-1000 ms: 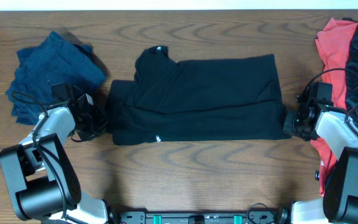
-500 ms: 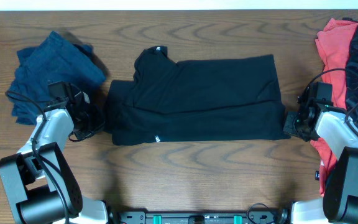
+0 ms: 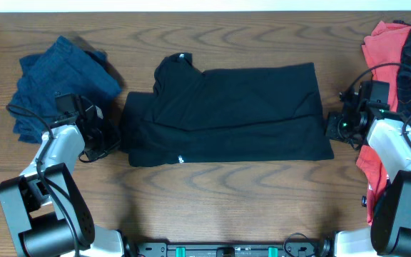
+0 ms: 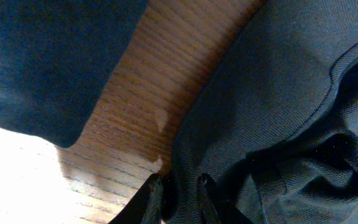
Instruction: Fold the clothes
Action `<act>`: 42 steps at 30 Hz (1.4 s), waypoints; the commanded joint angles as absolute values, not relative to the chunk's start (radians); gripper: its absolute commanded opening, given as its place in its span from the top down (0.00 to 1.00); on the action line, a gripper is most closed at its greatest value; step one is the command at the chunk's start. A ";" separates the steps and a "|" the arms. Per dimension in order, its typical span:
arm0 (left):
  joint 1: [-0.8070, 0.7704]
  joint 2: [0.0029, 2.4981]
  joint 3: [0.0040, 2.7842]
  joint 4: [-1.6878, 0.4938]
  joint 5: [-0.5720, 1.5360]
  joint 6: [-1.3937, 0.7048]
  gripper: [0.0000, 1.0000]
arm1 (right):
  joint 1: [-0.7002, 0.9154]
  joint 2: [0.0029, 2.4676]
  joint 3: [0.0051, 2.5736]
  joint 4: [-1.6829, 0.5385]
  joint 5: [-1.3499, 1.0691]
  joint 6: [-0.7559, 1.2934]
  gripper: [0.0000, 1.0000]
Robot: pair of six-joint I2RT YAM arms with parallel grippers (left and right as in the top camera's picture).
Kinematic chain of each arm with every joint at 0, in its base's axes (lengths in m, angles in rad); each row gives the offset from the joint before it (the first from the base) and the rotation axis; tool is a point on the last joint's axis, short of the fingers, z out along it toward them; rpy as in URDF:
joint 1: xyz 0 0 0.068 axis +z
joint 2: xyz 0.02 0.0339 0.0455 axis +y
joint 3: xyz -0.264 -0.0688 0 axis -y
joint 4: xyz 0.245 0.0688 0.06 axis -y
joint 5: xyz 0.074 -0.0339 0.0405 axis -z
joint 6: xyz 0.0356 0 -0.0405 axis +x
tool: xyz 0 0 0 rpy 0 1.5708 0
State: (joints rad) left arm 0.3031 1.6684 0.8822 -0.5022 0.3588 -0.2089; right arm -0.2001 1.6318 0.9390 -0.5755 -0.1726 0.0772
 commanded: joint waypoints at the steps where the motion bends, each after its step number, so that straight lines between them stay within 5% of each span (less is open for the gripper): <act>1: 0.307 1.657 0.873 -0.511 0.346 -0.202 0.78 | -0.174 1.633 0.946 -0.611 -0.244 0.012 0.83; 19: 0.307 1.657 0.873 -0.524 0.294 -0.195 0.78 | -0.132 1.822 0.907 -0.606 0.019 0.082 0.87; 24: 0.307 1.657 0.873 -0.538 0.200 -0.201 0.91 | -0.159 1.822 0.907 -0.611 0.030 0.082 0.86; 42: 0.307 1.657 0.873 -0.517 0.274 -0.213 0.94 | -0.190 1.822 0.907 -0.624 0.030 0.082 0.87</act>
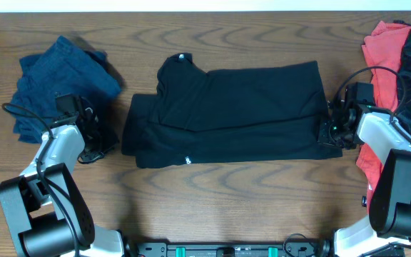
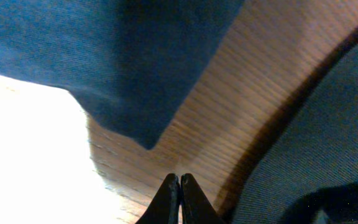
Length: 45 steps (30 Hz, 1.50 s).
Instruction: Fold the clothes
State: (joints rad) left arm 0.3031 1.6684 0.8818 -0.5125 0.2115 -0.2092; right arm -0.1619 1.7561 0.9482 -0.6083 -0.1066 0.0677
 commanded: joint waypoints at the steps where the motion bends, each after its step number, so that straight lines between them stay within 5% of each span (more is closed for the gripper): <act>1: 0.307 1.657 0.873 -0.517 0.307 -0.208 0.86 | -0.190 1.822 0.907 -0.624 0.030 0.082 0.87; 3: 0.307 1.657 0.873 -0.516 0.372 -0.186 0.71 | -0.190 1.822 0.907 -0.624 0.030 0.082 0.87; 12: 0.306 1.630 0.875 -0.526 0.428 -0.176 0.53 | -0.190 1.822 0.907 -0.624 0.030 0.082 0.87; 17: 0.290 1.633 0.870 -0.542 0.418 -0.176 0.65 | -0.190 1.822 0.907 -0.625 0.030 0.082 0.87; 33: 0.288 1.641 0.804 -0.495 0.408 -0.176 0.67 | -0.190 1.822 0.907 -0.630 0.030 0.081 0.87; 36: 0.289 1.641 0.804 -0.492 0.408 -0.176 0.94 | -0.190 1.822 0.907 -0.632 0.030 0.082 0.87; 45: 0.306 1.618 0.812 -0.531 0.155 -0.223 0.94 | -0.203 1.822 0.907 -0.639 0.049 0.082 0.86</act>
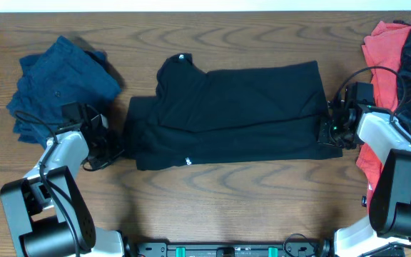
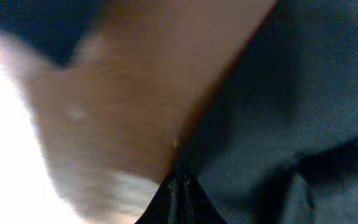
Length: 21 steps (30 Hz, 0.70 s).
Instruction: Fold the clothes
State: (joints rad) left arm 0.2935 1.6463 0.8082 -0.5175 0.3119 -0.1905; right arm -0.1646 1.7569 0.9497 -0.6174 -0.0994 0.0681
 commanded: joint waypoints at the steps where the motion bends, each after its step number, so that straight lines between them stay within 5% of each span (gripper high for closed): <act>1: 0.309 1.612 0.812 -0.531 0.148 -0.227 0.94 | -0.207 1.822 0.907 -0.640 0.049 0.082 0.87; 17: 0.308 1.586 0.812 -0.528 0.116 -0.263 0.94 | -0.218 1.822 0.907 -0.644 0.047 0.092 0.87; 21: 0.308 1.578 0.818 -0.533 0.221 -0.255 0.70 | -0.216 1.822 0.908 -0.643 0.023 0.091 0.87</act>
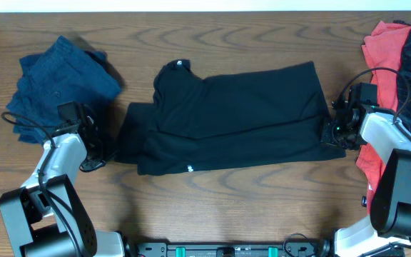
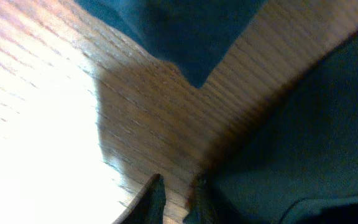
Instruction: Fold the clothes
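Note:
A black shirt (image 1: 234, 114) lies folded lengthwise across the middle of the table. My left gripper (image 1: 100, 146) is low at its lower left corner. In the left wrist view the left gripper (image 2: 178, 185) is slightly open, with bare wood between its fingertips (image 2: 156, 186). The black shirt (image 2: 291, 149) lies against the right finger. My right gripper (image 1: 332, 133) rests on the shirt's right edge; the overhead view does not show how its jaws stand.
A crumpled blue garment (image 1: 59, 78) lies at the far left, its corner (image 2: 191, 37) just beyond my left fingers. A red garment (image 1: 380, 50) and a dark patterned one are piled at the right edge, behind the right arm.
My left gripper has shifted a little left and its jaws, shut at the cloth edge before, now stand slightly apart. The shirt's lower left corner lies further left. The right gripper has hardly moved.
First my left jaws stood slightly apart at the shirt's left edge and the right gripper sat just off its right edge. Then the left was shut over bare wood and the right was on the shirt. Later the left was shut at the cloth; now the corner lies stretched leftward.

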Action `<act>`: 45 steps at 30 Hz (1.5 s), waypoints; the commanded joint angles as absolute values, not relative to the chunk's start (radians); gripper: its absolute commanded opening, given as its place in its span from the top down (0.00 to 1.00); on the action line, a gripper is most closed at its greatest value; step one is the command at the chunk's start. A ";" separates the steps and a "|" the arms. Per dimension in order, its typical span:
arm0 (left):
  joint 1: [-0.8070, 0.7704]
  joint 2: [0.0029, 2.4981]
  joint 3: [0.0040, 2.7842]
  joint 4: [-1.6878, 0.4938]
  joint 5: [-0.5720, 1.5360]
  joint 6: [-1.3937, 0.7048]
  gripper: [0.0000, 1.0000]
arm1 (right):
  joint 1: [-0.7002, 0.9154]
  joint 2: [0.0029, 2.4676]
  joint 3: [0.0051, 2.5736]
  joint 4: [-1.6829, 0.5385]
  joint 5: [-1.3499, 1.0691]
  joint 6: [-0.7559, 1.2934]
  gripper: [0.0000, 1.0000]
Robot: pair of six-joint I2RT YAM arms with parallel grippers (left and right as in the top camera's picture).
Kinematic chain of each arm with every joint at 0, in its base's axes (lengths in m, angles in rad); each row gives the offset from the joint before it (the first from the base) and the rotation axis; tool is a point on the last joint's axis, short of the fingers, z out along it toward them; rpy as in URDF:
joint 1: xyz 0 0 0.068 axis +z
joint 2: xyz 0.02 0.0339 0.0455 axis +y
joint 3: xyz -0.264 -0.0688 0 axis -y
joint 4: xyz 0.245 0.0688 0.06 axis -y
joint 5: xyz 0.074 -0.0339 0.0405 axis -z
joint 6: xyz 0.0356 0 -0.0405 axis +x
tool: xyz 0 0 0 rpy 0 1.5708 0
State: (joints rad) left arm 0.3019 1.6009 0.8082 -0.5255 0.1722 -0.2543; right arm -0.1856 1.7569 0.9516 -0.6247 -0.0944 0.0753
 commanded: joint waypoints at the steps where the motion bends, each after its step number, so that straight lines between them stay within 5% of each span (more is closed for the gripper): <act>1: 0.308 1.570 0.824 -0.537 0.244 -0.255 0.67 | -0.215 1.822 0.908 -0.644 0.014 0.092 0.87; 10: 0.292 1.346 0.877 -0.562 0.374 -0.255 0.65 | -0.210 1.761 0.983 -0.754 -0.081 0.089 0.84; 16: 0.138 1.240 0.933 -0.528 0.379 -0.153 0.30 | -0.185 1.607 1.088 -0.836 -0.134 0.089 0.78; 21: -0.001 1.294 1.008 -0.439 0.290 -0.141 0.24 | -0.182 1.476 1.130 -0.804 -0.236 0.052 0.38; 45: -0.033 1.978 1.216 0.114 0.316 -0.131 0.22 | -0.182 1.426 1.129 -0.823 -0.318 -0.005 0.39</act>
State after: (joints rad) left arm -0.0338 1.9499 1.1885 0.1074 0.3023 -0.1402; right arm -0.1951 1.4193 1.1286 -0.8246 -0.3103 0.0124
